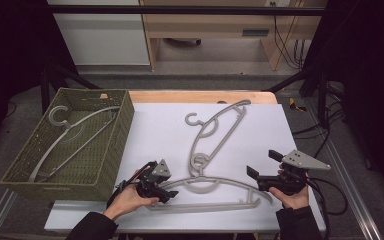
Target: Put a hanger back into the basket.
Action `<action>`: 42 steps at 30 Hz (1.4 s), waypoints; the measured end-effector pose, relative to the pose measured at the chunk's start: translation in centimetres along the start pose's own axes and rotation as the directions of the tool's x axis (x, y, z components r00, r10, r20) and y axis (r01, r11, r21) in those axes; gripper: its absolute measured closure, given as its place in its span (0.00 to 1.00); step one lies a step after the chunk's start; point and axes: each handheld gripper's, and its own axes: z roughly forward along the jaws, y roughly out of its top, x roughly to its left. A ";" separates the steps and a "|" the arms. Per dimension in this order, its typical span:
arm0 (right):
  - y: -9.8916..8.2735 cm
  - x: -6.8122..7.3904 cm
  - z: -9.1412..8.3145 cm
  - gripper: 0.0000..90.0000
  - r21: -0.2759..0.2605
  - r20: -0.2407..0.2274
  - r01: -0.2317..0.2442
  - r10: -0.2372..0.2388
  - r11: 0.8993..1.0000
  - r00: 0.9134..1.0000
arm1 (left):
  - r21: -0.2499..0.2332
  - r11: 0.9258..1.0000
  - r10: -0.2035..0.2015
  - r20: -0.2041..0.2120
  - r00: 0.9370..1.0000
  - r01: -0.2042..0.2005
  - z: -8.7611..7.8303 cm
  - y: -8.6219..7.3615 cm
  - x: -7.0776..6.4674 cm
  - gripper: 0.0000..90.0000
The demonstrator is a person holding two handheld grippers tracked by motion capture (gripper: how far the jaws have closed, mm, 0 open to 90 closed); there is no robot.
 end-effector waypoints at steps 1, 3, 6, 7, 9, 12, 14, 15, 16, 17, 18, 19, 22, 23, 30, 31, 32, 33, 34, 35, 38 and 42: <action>0.0 0.0 0.0 0.04 0.000 -0.001 -0.001 0.001 1.000 1.000 | 0.013 1.000 0.011 -0.005 1.000 -0.010 0.2 0.0 -0.1 0.42; 0.0 0.0 0.0 0.04 0.002 -0.001 0.000 0.000 1.000 1.000 | 0.016 1.000 0.015 -0.004 1.000 -0.015 0.4 0.1 -0.2 0.46; 0.0 0.0 0.0 0.04 0.002 -0.002 0.000 0.000 1.000 1.000 | 0.026 0.999 0.025 -0.007 1.000 -0.025 0.5 0.3 -0.1 0.51; 0.0 0.0 0.0 0.04 0.002 -0.002 -0.001 0.001 1.000 1.000 | 0.024 0.999 0.022 -0.004 1.000 -0.022 0.6 0.4 -0.1 0.53; 0.0 0.0 0.1 0.04 0.003 -0.002 -0.001 0.001 1.000 1.000 | 0.028 0.999 0.030 -0.015 0.999 -0.030 0.7 0.6 -0.1 0.56; 0.0 0.0 0.1 0.04 0.004 -0.004 -0.001 0.001 1.000 1.000 | 0.043 0.999 0.022 -0.005 1.000 -0.021 1.0 0.9 0.0 0.61; 0.0 0.0 0.1 0.04 0.005 -0.004 -0.001 0.001 1.000 1.000 | 0.050 0.999 0.020 -0.001 1.000 -0.020 1.0 1.1 0.1 0.66; 0.0 0.0 0.1 0.04 0.005 -0.004 -0.001 0.001 1.000 1.000 | 0.054 0.998 0.027 -0.004 1.000 -0.027 1.0 1.1 0.1 0.68; 0.0 0.0 0.1 0.04 0.005 -0.004 -0.001 0.001 1.000 1.000 | 0.055 0.998 0.027 -0.003 1.000 -0.027 1.1 1.2 0.1 0.70; 0.0 0.0 0.1 0.04 0.005 -0.005 -0.001 0.001 1.000 1.000 | 0.060 0.998 0.028 -0.007 1.000 -0.028 1.1 1.3 0.1 0.72; 0.0 0.0 0.1 0.04 0.005 -0.004 -0.001 0.001 1.000 1.000 | 0.064 0.998 0.024 -0.012 1.000 -0.023 1.1 1.4 0.1 0.73; 0.0 0.0 0.1 0.04 0.004 -0.005 -0.001 0.001 1.000 1.000 | 0.071 0.997 0.021 -0.013 1.000 -0.020 1.1 1.4 0.2 0.75; 0.0 0.0 0.1 0.04 0.005 -0.006 -0.002 0.002 1.000 1.000 | 0.087 0.996 0.012 -0.017 1.000 -0.011 1.1 1.6 0.3 0.79; 0.0 0.0 0.1 0.04 0.005 -0.006 -0.002 0.002 1.000 1.000 | 0.083 0.997 -0.002 -0.015 1.000 0.003 1.2 1.6 0.3 0.80; 0.0 0.0 0.1 0.04 0.006 -0.006 -0.003 0.003 1.000 1.000 | 0.132 0.991 0.006 -0.037 0.999 -0.002 1.2 2.1 0.2 0.86; 0.0 0.0 0.0 0.04 0.006 -0.006 -0.003 0.003 1.000 1.000 | 0.135 0.991 0.014 -0.038 0.999 -0.009 1.2 2.1 0.1 0.87; 0.0 0.0 0.0 0.04 0.007 -0.008 -0.005 0.005 1.000 1.000 | 0.135 0.991 0.025 -0.039 0.999 -0.020 1.1 2.1 0.0 0.87; 0.0 0.0 0.0 0.04 0.007 -0.009 -0.005 0.005 1.000 1.000 | 0.138 0.990 0.041 -0.030 0.999 -0.037 1.1 2.1 -0.1 0.88; 0.0 0.0 0.1 0.04 0.007 -0.009 -0.004 0.004 1.000 1.000 | 0.134 0.990 0.044 -0.024 0.999 -0.041 1.1 2.1 -0.2 0.89; 0.0 0.0 0.1 0.04 0.008 -0.008 -0.003 0.003 1.000 1.000 | 0.130 0.990 0.054 -0.015 0.998 -0.051 1.1 2.1 -0.3 0.89; 0.0 0.0 0.1 0.04 0.007 -0.009 -0.003 0.003 1.000 1.000 | 0.128 0.989 0.073 -0.015 0.997 -0.070 1.2 2.3 -0.9 0.91; 0.0 0.0 0.0 0.04 0.004 -0.009 -0.003 0.003 1.000 1.000 | 0.097 0.993 0.067 -0.007 0.998 -0.066 0.8 2.3 -1.1 0.91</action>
